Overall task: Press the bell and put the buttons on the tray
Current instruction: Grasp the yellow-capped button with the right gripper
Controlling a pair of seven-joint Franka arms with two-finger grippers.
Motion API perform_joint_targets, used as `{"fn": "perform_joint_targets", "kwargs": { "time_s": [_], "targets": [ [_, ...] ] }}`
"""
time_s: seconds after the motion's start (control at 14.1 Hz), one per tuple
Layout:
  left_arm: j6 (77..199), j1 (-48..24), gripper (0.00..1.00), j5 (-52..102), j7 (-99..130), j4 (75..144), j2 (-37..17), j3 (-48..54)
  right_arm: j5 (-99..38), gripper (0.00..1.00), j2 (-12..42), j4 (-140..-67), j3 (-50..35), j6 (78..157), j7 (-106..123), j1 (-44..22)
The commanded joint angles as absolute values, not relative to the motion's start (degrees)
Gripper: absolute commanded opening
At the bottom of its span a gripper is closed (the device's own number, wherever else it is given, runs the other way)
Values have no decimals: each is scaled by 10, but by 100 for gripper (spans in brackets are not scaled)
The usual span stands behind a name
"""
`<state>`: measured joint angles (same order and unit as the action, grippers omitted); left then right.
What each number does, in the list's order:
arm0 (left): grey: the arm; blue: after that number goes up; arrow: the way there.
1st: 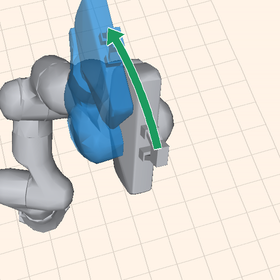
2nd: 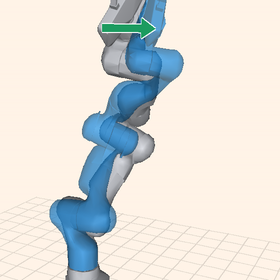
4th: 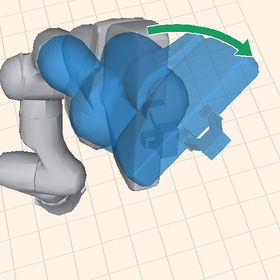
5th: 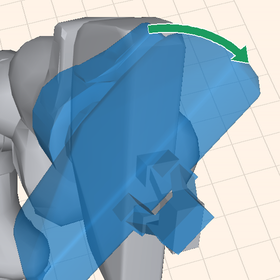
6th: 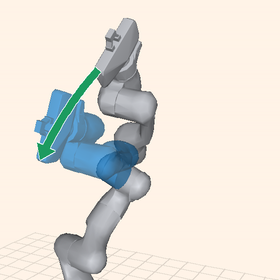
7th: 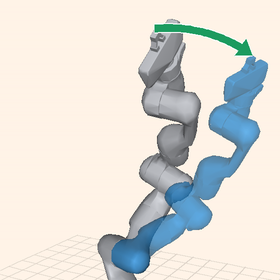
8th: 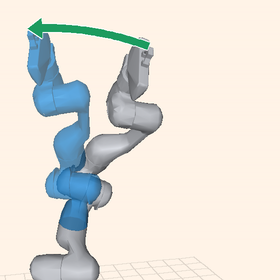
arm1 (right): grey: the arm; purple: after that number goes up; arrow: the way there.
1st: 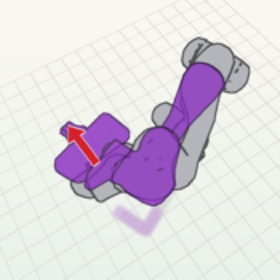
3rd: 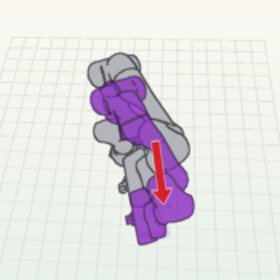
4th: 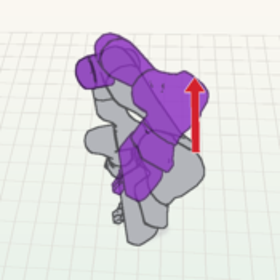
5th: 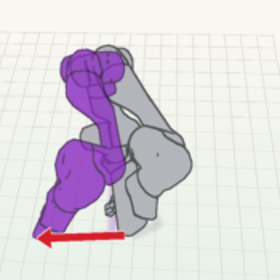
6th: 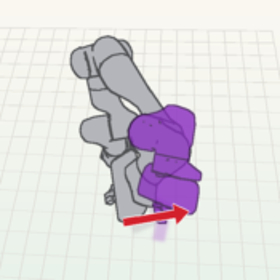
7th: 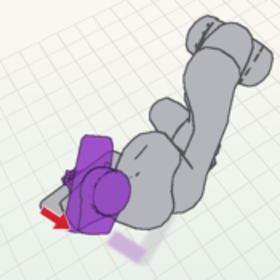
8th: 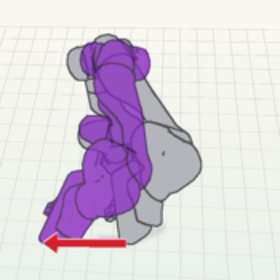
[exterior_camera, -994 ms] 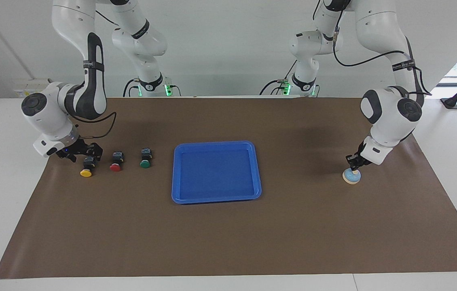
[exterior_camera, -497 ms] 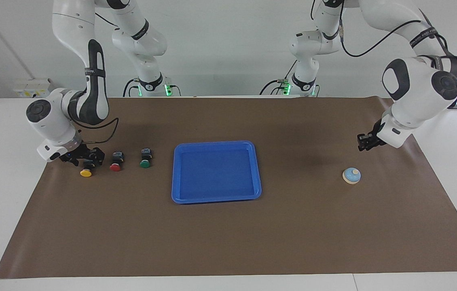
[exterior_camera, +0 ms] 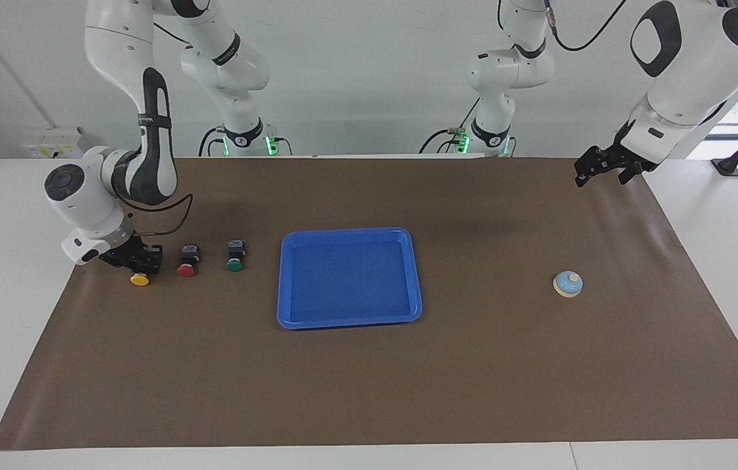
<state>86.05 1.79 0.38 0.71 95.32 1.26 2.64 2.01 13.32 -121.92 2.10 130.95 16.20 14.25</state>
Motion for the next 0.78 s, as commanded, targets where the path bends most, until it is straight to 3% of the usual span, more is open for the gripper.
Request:
{"fn": "perform_joint_targets", "kwargs": {
  "time_s": [0.0,0.36,0.71],
  "targets": [
    [872,13,100,-1,10,975,22,24,5,0,98,-1195,17,1233,155,124],
    [848,13,100,-1,9,952,11,25,-18,0,81,-1095,13,1105,44,17],
    [831,4,100,-1,7,952,15,25,-23,0,98,-1093,14,1189,-132,-125]
  ]
}}
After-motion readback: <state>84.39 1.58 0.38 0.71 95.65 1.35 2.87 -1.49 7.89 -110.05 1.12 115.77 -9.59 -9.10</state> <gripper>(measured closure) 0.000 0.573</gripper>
